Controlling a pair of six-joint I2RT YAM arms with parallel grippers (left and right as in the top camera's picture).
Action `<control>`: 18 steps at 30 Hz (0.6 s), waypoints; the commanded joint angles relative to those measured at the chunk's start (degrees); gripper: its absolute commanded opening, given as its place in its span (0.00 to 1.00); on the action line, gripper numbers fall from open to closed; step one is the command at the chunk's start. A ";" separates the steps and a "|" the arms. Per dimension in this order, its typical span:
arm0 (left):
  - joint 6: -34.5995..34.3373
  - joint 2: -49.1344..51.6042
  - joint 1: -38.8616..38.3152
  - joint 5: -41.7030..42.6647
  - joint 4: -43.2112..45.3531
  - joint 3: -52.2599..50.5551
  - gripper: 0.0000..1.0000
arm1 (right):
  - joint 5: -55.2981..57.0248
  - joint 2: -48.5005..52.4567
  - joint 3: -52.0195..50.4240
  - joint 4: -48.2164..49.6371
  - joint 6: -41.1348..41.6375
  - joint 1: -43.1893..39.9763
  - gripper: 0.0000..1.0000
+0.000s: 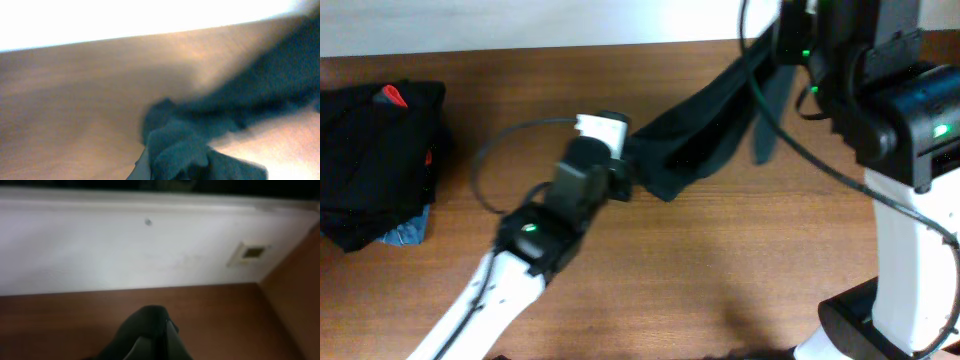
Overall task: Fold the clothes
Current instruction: 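Stretch the shirt between both grippers and lower it onto the table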
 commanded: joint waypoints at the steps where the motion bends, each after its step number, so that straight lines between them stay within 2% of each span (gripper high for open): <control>1: 1.33 -5.92 9.49 -4.35 1.14 0.59 0.00 | -7.93 -1.66 1.16 -4.35 0.68 -4.28 0.04; 6: 2.36 -6.88 17.49 -0.37 4.52 0.61 0.00 | -11.85 -1.66 1.16 -10.40 0.66 -6.62 0.04; 8: 2.62 -7.39 19.74 4.11 5.73 1.66 0.00 | -12.04 -1.73 1.16 -13.20 0.66 -6.71 0.04; 13: 4.98 -10.82 20.35 4.87 3.93 7.45 0.00 | -15.50 -2.95 1.18 -16.20 0.66 -6.71 0.04; 18: 4.96 -16.65 20.35 4.90 -3.28 13.22 0.00 | -15.47 -7.65 1.20 -15.72 0.66 -6.71 0.04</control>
